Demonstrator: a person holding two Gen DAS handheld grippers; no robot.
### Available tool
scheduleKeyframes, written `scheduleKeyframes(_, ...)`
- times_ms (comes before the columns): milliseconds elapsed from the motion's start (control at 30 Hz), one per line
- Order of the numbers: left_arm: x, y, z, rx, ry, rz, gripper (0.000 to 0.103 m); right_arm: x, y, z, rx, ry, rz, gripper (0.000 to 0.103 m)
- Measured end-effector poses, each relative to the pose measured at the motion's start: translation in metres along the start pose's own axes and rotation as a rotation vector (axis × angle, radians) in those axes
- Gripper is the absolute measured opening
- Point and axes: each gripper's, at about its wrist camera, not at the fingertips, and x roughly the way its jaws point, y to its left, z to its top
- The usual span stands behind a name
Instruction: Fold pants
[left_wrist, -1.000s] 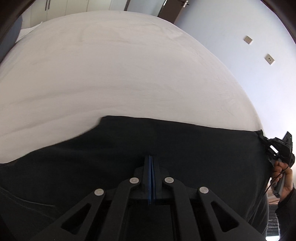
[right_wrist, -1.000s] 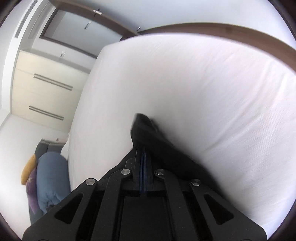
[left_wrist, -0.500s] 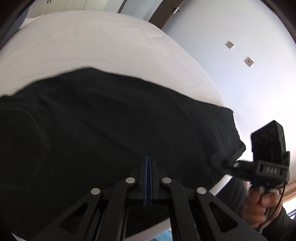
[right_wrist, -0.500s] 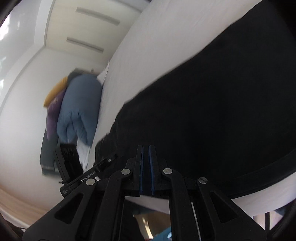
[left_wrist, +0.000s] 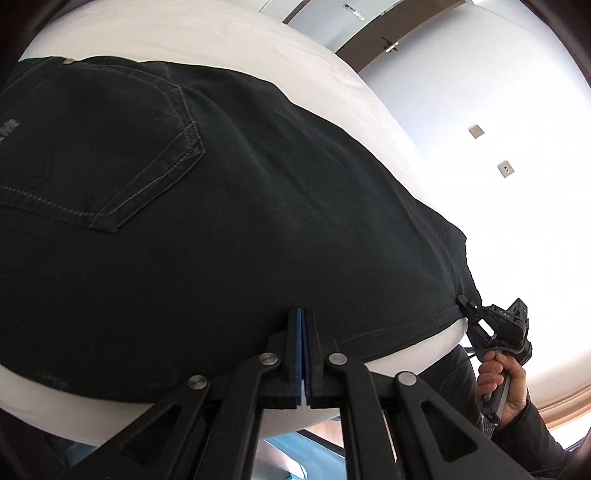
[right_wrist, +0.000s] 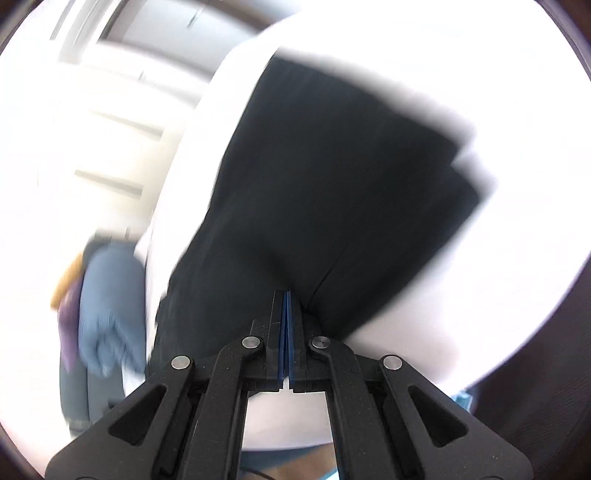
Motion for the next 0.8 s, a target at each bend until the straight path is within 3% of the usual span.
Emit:
scheduleKeyframes(133,-0.027,0.005,-0.003,-0.011,-0.032,0.034,0.001,-0.059,-0.018,0.029,0.096,-0.192,-0.083,0.000)
scheduleKeyframes(167,-0.037,0.002,0.002,-0.006,-0.056,0.018,0.000,-0.068,-0.011,0.031,0.083,-0.215,-0.086,0.007)
scheduleKeyframes(233,-0.054,-0.008,0.019,0.003,-0.108,-0.059,0.000,-0.070,0.010,0.029,0.078,-0.207,0.031,0.007)
scheduleKeyframes(300,-0.054,-0.022,0.044,0.016,-0.141,-0.120,0.000,-0.062,0.030,0.031,0.032,-0.138,0.173,0.007)
scheduleKeyframes(400,-0.020,-0.042,0.079,0.010,-0.157,-0.187,0.001,0.012,0.086,-0.009,0.020,0.055,0.376,0.007)
scheduleKeyframes(467,0.009,-0.043,0.094,-0.021,-0.143,-0.191,0.001,0.072,0.124,-0.048,0.011,0.183,0.426,0.007)
scheduleKeyframes(567,0.039,-0.027,0.104,-0.104,-0.119,-0.141,0.001,0.142,0.149,-0.092,-0.034,0.293,0.354,0.007)
scheduleKeyframes(633,0.052,-0.013,0.102,-0.157,-0.098,-0.100,0.001,0.176,0.143,-0.107,-0.008,0.323,0.260,0.004)
scheduleKeyframes(667,0.056,-0.005,0.099,-0.168,-0.093,-0.080,0.001,0.187,0.134,-0.114,0.029,0.313,0.223,0.000)
scheduleKeyframes(700,0.056,0.004,0.095,-0.179,-0.097,-0.080,0.003,0.192,0.124,-0.118,0.069,0.299,0.244,0.000)
scheduleKeyframes(800,0.040,0.032,0.087,-0.233,-0.128,-0.104,0.005,0.184,0.117,-0.103,0.036,0.207,0.207,0.000)
